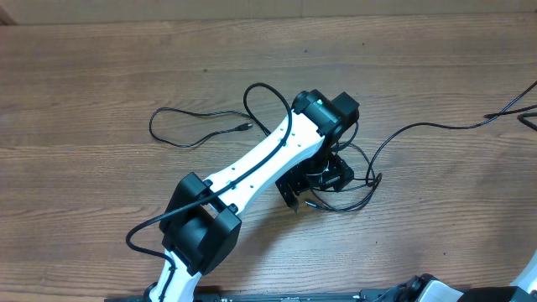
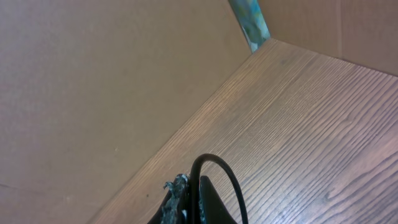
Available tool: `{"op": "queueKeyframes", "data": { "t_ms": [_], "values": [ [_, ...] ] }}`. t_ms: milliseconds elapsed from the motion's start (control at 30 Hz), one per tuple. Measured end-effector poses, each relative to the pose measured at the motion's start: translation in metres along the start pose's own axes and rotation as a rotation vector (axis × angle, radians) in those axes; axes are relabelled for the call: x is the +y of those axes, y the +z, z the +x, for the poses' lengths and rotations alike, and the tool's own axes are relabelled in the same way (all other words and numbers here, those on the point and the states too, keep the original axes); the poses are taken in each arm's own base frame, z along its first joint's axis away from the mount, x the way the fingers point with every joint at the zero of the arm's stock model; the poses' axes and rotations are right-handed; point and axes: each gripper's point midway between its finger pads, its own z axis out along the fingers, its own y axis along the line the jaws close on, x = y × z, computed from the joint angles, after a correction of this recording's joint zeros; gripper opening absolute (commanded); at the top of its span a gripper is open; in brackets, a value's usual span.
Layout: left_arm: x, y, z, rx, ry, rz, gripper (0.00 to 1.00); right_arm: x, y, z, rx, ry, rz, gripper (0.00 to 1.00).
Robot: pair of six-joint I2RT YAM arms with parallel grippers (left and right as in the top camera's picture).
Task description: Untangle cables
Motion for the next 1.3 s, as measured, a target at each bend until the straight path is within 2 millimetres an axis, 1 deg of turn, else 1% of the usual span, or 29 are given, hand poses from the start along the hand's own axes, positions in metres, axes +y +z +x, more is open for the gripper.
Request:
{"op": "queueKeyframes", "data": {
  "t_ms": [33, 100, 167, 200, 233, 267, 433, 533, 633, 733, 767, 800, 867, 900, 933, 967, 1033, 1067, 1133, 1167, 1233, 1267, 1300],
  "values": [
    [-0.002, 0.003, 0.0, 0.009, -0.007, 0.01, 0.79, 0.0, 0.0, 0.0, 0.001, 0.001, 0.001, 0.04],
    [-0.007, 0.008, 0.0, 0.024, -0.021, 0.03, 0.58, -0.001, 0.0, 0.001, 0.004, 0.002, 0.002, 0.04],
    [-0.015, 0.01, -0.001, 0.027, -0.019, 0.06, 0.39, -0.001, 0.0, 0.002, 0.007, 0.003, 0.003, 0.04],
    [-0.018, 0.01, -0.001, 0.028, -0.022, 0.074, 0.27, -0.001, 0.0, 0.002, 0.007, 0.003, 0.004, 0.04],
    [-0.021, 0.01, -0.001, 0.03, -0.024, 0.084, 0.1, -0.001, 0.0, 0.002, 0.008, 0.003, 0.004, 0.04],
    [-0.023, 0.01, -0.001, 0.034, -0.021, 0.092, 0.04, -0.001, 0.0, 0.002, 0.009, 0.003, 0.004, 0.04],
    [-0.025, 0.009, 0.001, 0.044, -0.017, 0.102, 0.04, -0.001, 0.0, 0.003, 0.01, 0.004, 0.005, 0.04],
    [-0.022, 0.009, 0.0, 0.045, -0.012, 0.092, 0.04, -0.001, 0.0, 0.003, 0.012, 0.005, 0.006, 0.04],
    [-0.006, 0.007, -0.003, 0.057, -0.043, 0.042, 0.04, -0.002, 0.0, 0.004, 0.015, 0.005, 0.007, 0.04],
    [0.016, 0.0, -0.016, 0.064, -0.113, -0.016, 0.04, -0.003, 0.0, 0.005, 0.021, 0.008, 0.01, 0.04],
    [0.025, -0.007, -0.023, 0.064, -0.148, -0.035, 0.04, -0.003, 0.0, 0.006, 0.022, 0.008, 0.011, 0.04],
    [0.034, -0.018, -0.035, 0.054, -0.189, -0.041, 0.04, -0.003, 0.0, 0.006, 0.023, 0.008, 0.011, 0.04],
    [0.045, -0.041, -0.054, 0.023, -0.242, -0.029, 0.04, -0.004, 0.001, 0.007, 0.028, 0.01, 0.012, 0.04],
    [0.048, -0.056, -0.065, -0.009, -0.257, 0.001, 0.04, -0.005, 0.003, 0.008, 0.034, 0.012, 0.015, 0.04],
    [0.049, -0.067, -0.073, -0.036, -0.26, 0.032, 0.04, -0.006, 0.005, 0.009, 0.038, 0.013, 0.016, 0.04],
    [0.051, -0.084, -0.085, -0.078, -0.273, 0.077, 0.04, -0.007, 0.007, 0.01, 0.043, 0.015, 0.019, 0.04],
    [0.059, -0.117, -0.1, -0.156, -0.294, 0.157, 0.04, -0.01, 0.012, 0.013, 0.054, 0.019, 0.025, 0.04],
    [0.068, -0.14, -0.107, -0.214, -0.311, 0.211, 0.04, -0.012, 0.014, 0.015, 0.062, 0.021, 0.028, 0.04],
    [0.085, -0.179, -0.116, -0.306, -0.345, 0.299, 0.04, -0.014, 0.018, 0.017, 0.07, 0.024, 0.032, 0.04],
    [0.097, -0.2, -0.118, -0.36, -0.367, 0.349, 0.04, -0.014, 0.018, 0.017, 0.071, 0.025, 0.032, 0.04],
    [0.123, -0.237, -0.119, -0.452, -0.414, 0.431, 0.04, -0.014, 0.018, 0.017, 0.071, 0.025, 0.032, 0.04],
    [0.137, -0.252, -0.119, -0.494, -0.441, 0.464, 0.04, -0.014, 0.018, 0.017, 0.07, 0.024, 0.032, 0.04],
    [0.145, -0.259, -0.119, -0.514, -0.457, 0.483, 0.04, -0.014, 0.018, 0.017, 0.07, 0.025, 0.032, 0.04]
  ]
}}
